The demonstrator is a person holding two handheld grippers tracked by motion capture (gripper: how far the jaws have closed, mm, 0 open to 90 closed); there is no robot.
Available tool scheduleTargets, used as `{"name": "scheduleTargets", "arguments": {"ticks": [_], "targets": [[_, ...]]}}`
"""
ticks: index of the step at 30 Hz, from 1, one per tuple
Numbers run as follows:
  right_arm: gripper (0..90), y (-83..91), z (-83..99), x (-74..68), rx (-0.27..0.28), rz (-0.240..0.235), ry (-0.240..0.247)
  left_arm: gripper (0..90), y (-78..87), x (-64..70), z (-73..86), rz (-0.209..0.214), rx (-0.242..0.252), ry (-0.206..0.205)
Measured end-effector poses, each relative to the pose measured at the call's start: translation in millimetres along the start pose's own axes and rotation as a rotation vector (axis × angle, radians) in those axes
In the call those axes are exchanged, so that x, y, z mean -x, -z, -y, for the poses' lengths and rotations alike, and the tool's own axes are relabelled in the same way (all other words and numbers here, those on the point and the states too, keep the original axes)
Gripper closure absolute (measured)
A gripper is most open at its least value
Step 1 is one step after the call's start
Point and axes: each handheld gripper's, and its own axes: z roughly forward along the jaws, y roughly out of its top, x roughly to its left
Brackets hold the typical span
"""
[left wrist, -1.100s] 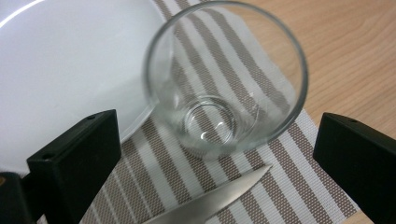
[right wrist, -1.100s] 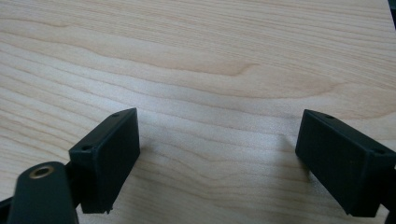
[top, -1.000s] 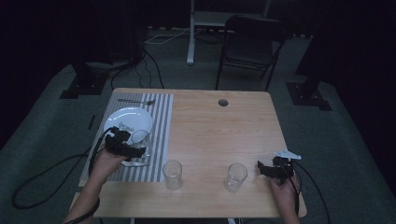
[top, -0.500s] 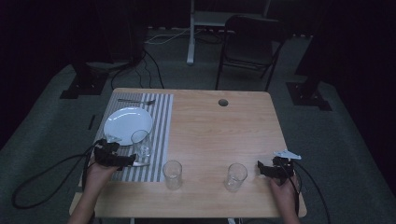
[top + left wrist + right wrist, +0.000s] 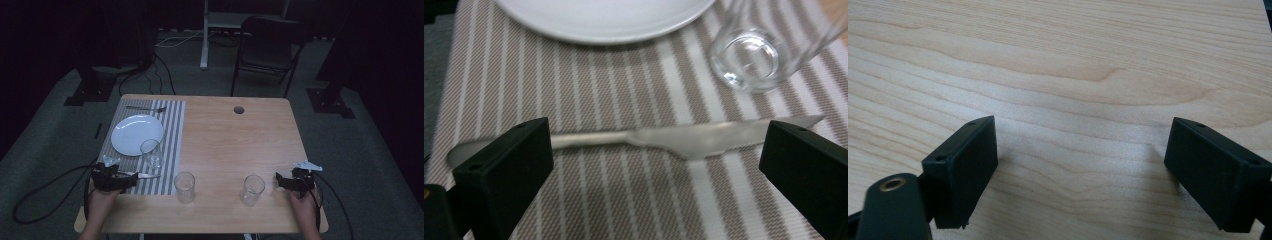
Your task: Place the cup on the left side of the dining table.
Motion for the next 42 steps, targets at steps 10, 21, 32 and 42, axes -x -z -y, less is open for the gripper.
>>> {"name": "scheduleTargets", "arguments": {"ticks": [10,21,32,42], "targets": [[13.4,0.0,0.0,0.0,0.0,0.0,0.0,1.4,-4.4,-3.4,20.5,-0.051,0.0,0.047],[13.3,0.0,0.0,0.1,0.0,0.0,0.001,1.4,-4.7,-15.1,42.3,-0.087,0.04,0.092],[13.3,0.0,0.0,0.0,0.0,0.0,0.0,1.4,-8.6,-15.2,46.2,-0.075,0.037,0.035],[13.3,0.0,0.0,0.1,0.0,0.0,0.0,1.4,-9.6,-18.7,45.0,-0.048,0.037,0.006]]}}
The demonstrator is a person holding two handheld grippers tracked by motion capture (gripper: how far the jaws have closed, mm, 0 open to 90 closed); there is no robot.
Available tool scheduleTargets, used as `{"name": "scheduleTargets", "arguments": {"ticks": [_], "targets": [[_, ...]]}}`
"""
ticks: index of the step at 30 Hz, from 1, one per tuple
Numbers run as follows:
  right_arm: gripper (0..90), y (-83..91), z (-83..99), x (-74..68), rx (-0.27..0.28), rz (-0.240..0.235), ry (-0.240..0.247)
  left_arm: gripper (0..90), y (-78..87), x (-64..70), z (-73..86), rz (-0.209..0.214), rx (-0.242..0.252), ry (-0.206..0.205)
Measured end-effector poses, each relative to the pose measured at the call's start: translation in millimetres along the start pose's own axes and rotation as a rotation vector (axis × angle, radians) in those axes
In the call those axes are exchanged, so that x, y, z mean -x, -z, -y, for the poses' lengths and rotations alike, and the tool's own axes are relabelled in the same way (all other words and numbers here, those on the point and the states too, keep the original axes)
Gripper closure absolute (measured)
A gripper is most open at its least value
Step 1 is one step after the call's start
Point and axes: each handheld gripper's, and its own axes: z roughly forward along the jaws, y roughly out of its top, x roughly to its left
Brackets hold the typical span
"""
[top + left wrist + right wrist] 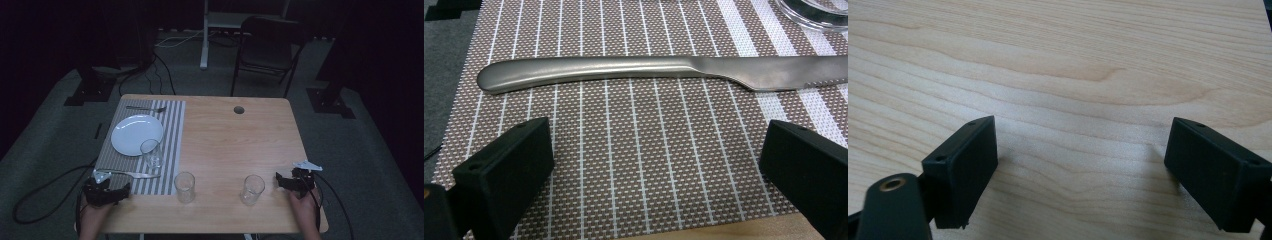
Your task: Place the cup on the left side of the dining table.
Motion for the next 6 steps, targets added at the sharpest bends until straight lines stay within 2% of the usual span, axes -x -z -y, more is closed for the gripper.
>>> {"name": "scheduleTargets", "arguments": {"ticks": [6], "targets": [[13.3,0.0,-0.1,0.0,0.0,0.0,0.0,1.4,0.1,0.3,0.0,-0.002,-0.001,0.003]]}}
